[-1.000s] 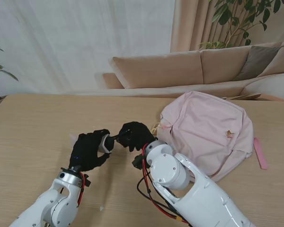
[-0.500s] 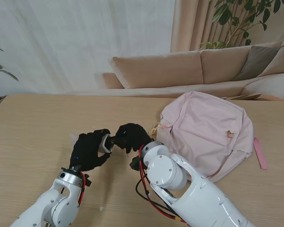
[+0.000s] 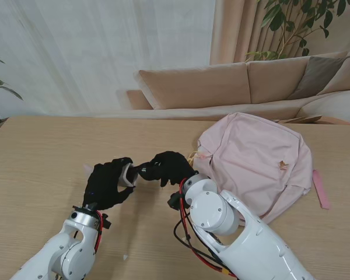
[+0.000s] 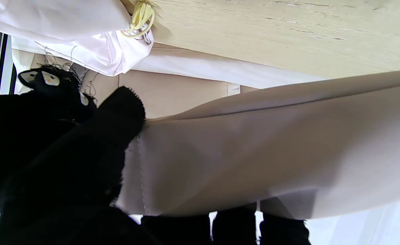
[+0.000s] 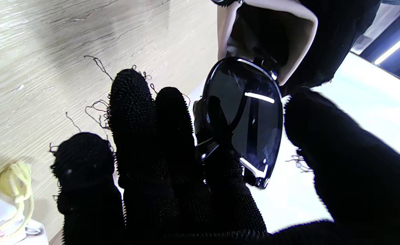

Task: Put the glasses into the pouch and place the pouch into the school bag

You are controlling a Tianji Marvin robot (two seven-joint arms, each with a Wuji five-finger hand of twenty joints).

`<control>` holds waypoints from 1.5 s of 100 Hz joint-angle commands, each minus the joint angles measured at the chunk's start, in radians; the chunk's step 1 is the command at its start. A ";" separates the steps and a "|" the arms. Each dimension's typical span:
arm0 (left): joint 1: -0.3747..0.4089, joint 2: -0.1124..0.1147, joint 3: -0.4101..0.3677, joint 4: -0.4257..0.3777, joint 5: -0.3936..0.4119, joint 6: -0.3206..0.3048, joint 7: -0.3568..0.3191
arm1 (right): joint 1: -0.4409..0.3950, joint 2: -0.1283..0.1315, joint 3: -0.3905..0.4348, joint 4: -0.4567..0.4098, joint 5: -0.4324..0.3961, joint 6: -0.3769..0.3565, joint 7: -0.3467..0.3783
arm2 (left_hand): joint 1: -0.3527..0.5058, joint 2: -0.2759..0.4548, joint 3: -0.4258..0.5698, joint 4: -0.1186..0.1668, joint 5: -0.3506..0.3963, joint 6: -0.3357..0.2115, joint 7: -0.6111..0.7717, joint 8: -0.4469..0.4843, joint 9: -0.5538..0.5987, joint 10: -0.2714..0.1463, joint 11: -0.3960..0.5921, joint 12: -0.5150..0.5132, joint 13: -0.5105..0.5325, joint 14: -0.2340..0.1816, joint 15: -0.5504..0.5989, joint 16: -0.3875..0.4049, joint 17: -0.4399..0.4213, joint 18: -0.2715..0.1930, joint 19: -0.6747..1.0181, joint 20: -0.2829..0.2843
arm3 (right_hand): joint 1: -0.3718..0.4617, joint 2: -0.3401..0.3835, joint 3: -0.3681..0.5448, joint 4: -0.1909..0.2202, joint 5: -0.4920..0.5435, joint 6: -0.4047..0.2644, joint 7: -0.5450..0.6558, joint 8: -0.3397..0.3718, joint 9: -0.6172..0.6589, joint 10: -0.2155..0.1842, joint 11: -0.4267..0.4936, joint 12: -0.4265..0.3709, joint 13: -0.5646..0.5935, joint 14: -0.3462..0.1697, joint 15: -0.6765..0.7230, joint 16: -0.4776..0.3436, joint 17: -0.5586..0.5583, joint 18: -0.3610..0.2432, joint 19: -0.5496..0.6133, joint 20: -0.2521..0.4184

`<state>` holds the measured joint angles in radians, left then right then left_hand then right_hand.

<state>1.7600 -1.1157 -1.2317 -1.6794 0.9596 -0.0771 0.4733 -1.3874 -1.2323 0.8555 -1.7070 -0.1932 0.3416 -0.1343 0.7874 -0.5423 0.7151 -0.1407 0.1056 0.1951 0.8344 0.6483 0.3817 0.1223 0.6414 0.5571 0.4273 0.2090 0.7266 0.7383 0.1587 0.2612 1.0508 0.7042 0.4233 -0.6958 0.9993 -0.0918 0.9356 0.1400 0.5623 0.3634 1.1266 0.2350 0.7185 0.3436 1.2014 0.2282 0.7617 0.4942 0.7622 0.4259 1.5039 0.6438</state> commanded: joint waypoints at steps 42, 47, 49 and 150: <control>0.010 -0.006 -0.001 -0.019 -0.005 -0.003 -0.020 | -0.017 0.001 0.007 -0.009 0.007 -0.025 -0.001 | 0.061 0.079 0.100 0.058 0.013 -0.050 0.056 -0.005 -0.038 0.008 0.005 -0.006 -0.008 -0.010 0.014 0.023 -0.008 0.000 0.028 0.006 | 0.250 -0.064 0.108 -0.086 0.081 -0.098 0.485 -0.211 0.255 -0.058 0.015 -0.005 0.102 -0.008 0.201 0.045 0.182 0.025 0.060 -0.003; 0.008 -0.006 0.002 -0.019 -0.002 0.000 -0.020 | -0.015 0.000 0.001 -0.007 0.006 -0.029 -0.002 | 0.062 0.078 0.100 0.058 0.013 -0.049 0.055 -0.006 -0.039 0.008 0.004 -0.006 -0.008 -0.010 0.014 0.023 -0.007 -0.001 0.028 0.006 | 0.250 -0.069 0.111 -0.085 0.085 -0.090 0.486 -0.212 0.263 -0.057 0.013 -0.002 0.103 -0.008 0.212 0.046 0.193 0.026 0.062 -0.005; 0.007 -0.006 0.004 -0.019 -0.002 0.001 -0.020 | -0.014 -0.001 -0.001 -0.006 0.006 -0.030 -0.004 | 0.061 0.078 0.100 0.058 0.013 -0.049 0.055 -0.007 -0.039 0.008 0.004 -0.006 -0.008 -0.010 0.014 0.023 -0.008 -0.001 0.028 0.006 | 0.251 -0.072 0.113 -0.085 0.087 -0.087 0.486 -0.212 0.267 -0.055 0.012 -0.001 0.104 -0.007 0.216 0.046 0.197 0.028 0.063 -0.006; -0.006 -0.009 0.020 -0.010 -0.017 -0.008 -0.020 | 0.041 -0.020 -0.081 0.040 -0.015 -0.046 -0.023 | 0.060 0.076 0.103 0.058 0.015 -0.046 0.036 -0.022 -0.048 0.009 0.005 -0.005 -0.012 -0.013 0.023 0.028 -0.007 -0.003 0.036 0.012 | 0.124 -0.080 0.090 -0.087 0.030 -0.048 0.373 -0.254 0.215 -0.064 0.016 0.030 0.101 -0.025 0.219 0.009 0.203 -0.005 0.080 -0.046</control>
<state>1.7508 -1.1173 -1.2124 -1.6820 0.9452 -0.0774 0.4676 -1.3410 -1.2495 0.7733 -1.6598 -0.1990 0.2976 -0.1739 0.7873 -0.5423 0.7151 -0.1406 0.1056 0.1951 0.8344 0.6337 0.3717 0.1238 0.6412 0.5571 0.4272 0.2090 0.7311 0.7389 0.1547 0.2613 1.0522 0.7042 0.6187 -0.7738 1.1023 -0.1510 0.9861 0.0958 1.0103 0.1116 1.3483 0.1684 0.7282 0.3565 1.2811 0.2282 1.0120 0.5225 0.9826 0.4299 1.5444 0.6053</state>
